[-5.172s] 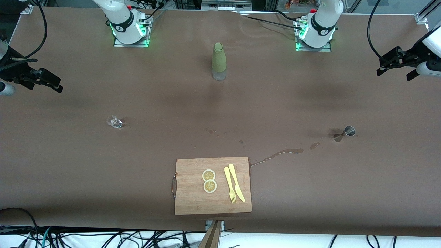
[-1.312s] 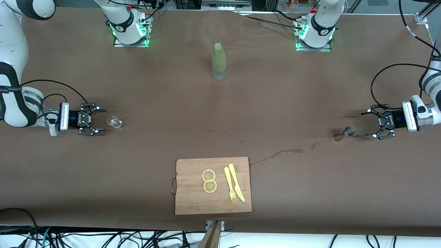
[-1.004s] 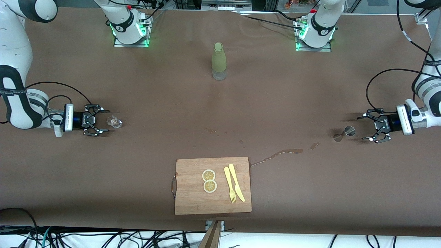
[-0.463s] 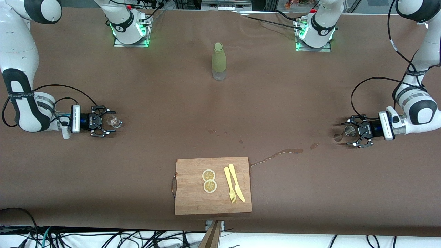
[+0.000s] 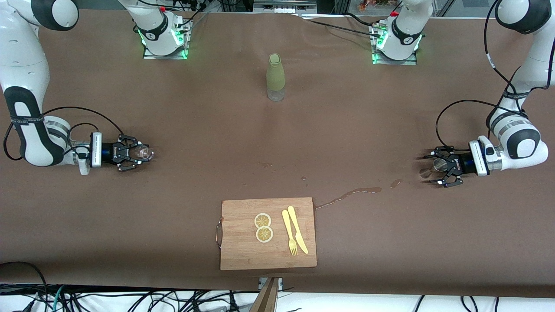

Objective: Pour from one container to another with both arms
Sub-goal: 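Grasp the glass beaker with the right gripper while the left gripper grasps the jigger, then lift the beaker with the right gripper while the left gripper brings the jigger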

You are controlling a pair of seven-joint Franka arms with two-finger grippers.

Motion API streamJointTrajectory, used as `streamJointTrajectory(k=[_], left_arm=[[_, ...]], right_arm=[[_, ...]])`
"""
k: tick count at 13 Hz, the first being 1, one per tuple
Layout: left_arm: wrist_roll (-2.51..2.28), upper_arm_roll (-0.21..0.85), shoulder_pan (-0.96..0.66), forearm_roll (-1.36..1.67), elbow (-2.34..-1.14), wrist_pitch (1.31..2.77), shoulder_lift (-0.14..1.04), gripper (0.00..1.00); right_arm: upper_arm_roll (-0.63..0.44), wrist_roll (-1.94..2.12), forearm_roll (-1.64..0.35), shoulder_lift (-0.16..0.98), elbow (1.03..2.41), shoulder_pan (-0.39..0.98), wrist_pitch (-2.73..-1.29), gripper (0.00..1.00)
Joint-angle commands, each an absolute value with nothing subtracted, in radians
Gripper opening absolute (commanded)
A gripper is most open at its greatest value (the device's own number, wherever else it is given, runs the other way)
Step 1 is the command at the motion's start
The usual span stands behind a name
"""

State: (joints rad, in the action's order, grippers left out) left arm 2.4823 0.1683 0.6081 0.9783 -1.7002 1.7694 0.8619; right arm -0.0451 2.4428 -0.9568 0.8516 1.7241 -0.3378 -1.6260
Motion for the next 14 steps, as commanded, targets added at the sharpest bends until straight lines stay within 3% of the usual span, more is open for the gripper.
streamJointTrajectory(k=[1, 4, 7, 9, 14], left_arm=[[2.531, 0.163, 0.598, 1.026, -1.681, 1.759, 0.879, 0.86], [2.531, 0.164, 0.589, 1.045, -1.674, 1.758, 0.887, 0.52], [2.531, 0.163, 0.581, 1.048, -1.655, 1.753, 0.903, 0.27], [2.531, 0.163, 0.581, 1.048, -1.654, 1.747, 0.905, 0.00], [2.522, 0.167, 0.578, 1.086, -1.654, 1.711, 0.905, 0.00]], right_arm=[[-0.046, 2.435, -0.965, 0.865, 1.692, -0.324, -1.617, 0.19], [-0.048, 2.354, -0.937, 0.861, 1.608, -0.253, -1.602, 0.18], [-0.048, 2.188, -0.867, 0.854, 1.479, -0.158, -1.542, 0.18], [-0.045, 2.110, -0.871, 0.851, 1.447, -0.111, -1.536, 0.18], [-0.032, 1.857, -0.870, 0.838, 1.332, 0.015, -1.540, 0.18]])
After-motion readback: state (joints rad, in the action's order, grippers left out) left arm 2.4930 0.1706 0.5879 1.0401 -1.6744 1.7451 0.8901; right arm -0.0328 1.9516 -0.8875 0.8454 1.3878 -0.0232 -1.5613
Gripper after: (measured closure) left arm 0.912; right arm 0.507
